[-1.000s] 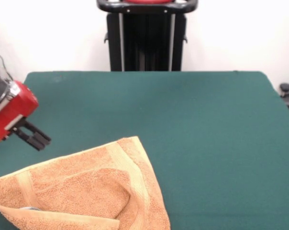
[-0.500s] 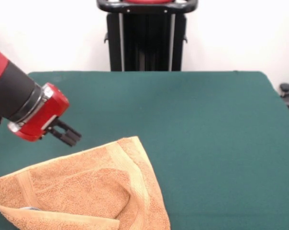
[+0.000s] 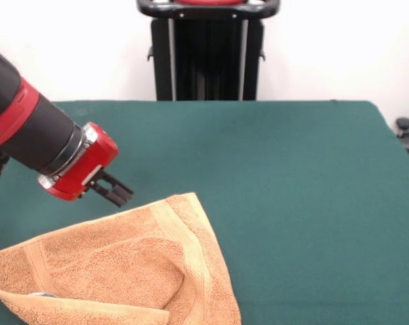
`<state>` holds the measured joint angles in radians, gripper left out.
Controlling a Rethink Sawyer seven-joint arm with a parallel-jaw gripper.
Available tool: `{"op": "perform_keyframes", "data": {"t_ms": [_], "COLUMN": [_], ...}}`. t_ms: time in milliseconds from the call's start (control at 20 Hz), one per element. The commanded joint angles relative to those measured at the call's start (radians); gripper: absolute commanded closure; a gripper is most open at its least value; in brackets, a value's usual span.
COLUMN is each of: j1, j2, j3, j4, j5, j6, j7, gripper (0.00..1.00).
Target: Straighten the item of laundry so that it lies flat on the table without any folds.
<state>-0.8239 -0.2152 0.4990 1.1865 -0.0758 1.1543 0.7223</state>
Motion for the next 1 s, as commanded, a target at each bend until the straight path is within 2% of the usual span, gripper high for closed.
{"op": "perform_keyframes", "data": {"t_ms": [50, 350, 1000], "j1": [0.030, 0.001, 0.006], "j2": [0.022, 0.030, 0.041], "j3": [0.030, 0.069, 0.076], "j4": [0.172, 0.241, 0.289], "j5": [-0.042, -0.045, -0.041], "j6": [-0.179, -0.306, -0.345], "j7": [0.068, 0.052, 0.043], "gripper": [1.00, 1.00, 1.00]}}
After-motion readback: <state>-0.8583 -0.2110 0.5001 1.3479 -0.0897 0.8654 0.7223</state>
